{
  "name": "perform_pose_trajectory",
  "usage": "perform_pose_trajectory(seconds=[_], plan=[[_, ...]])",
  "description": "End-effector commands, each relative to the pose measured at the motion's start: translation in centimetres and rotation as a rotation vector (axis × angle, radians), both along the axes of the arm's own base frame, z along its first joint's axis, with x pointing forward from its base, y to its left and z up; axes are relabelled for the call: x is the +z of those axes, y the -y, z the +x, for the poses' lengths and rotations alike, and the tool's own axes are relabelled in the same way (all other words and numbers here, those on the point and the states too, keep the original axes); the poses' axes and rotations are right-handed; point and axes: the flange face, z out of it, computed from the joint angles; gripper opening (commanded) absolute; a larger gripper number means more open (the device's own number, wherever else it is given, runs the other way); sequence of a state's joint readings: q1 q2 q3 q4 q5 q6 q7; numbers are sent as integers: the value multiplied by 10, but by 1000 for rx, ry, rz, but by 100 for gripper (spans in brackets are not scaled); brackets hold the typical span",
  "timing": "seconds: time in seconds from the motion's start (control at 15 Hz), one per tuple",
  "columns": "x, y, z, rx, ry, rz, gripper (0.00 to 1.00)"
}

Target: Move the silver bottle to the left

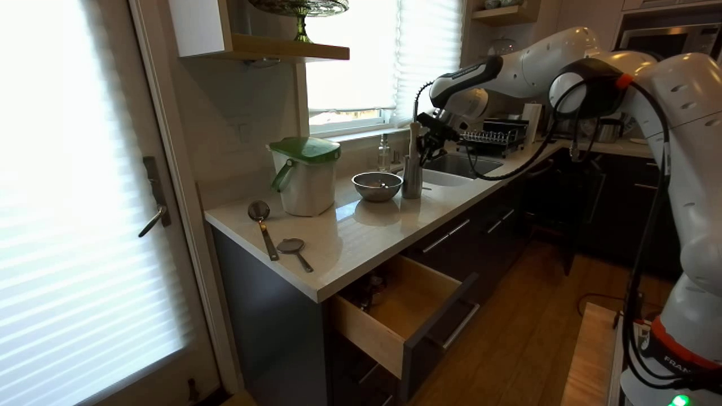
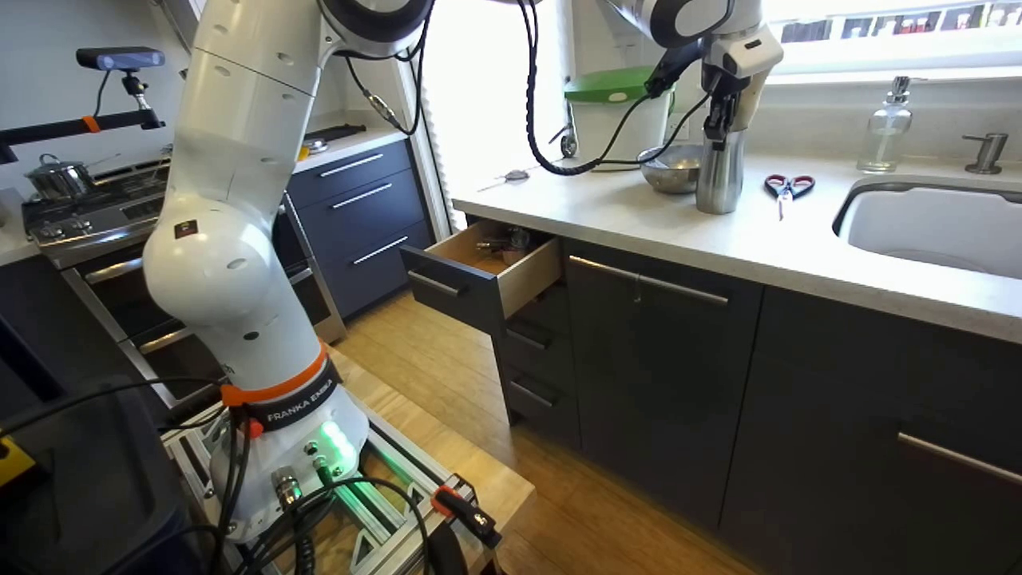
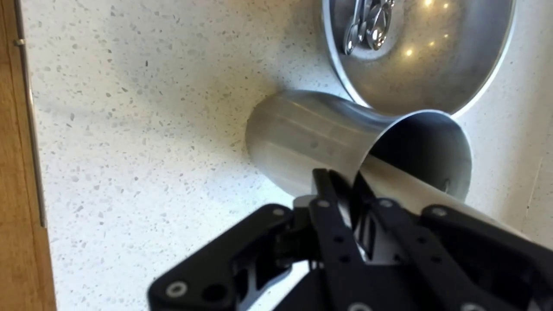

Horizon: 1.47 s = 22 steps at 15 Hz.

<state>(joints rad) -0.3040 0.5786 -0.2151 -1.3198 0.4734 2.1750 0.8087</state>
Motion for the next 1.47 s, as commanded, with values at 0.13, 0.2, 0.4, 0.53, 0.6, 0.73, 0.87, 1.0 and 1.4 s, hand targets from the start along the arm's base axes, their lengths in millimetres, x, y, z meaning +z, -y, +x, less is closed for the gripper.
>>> perform_pose_trajectory(seconds=[0.13,0.2,0.4,0.53,0.6,0.73,0.87,1.0,1.4], plan=[[10,20,-20,-52,-4,-22,1],[12,24,-26,-59,-9,-23,1],[25,34,-51,-61,-23,-22,1],[39,33,-69,-34,-18,-25,1],[47,30,-79,-16,-10,-30,1],[66,21,-99,51,16,-51,1],[87,5,-114,142,43,-96,1],[110,-18,-128,237,60,-164,1],[167,-122,-141,530,62,-366,1]])
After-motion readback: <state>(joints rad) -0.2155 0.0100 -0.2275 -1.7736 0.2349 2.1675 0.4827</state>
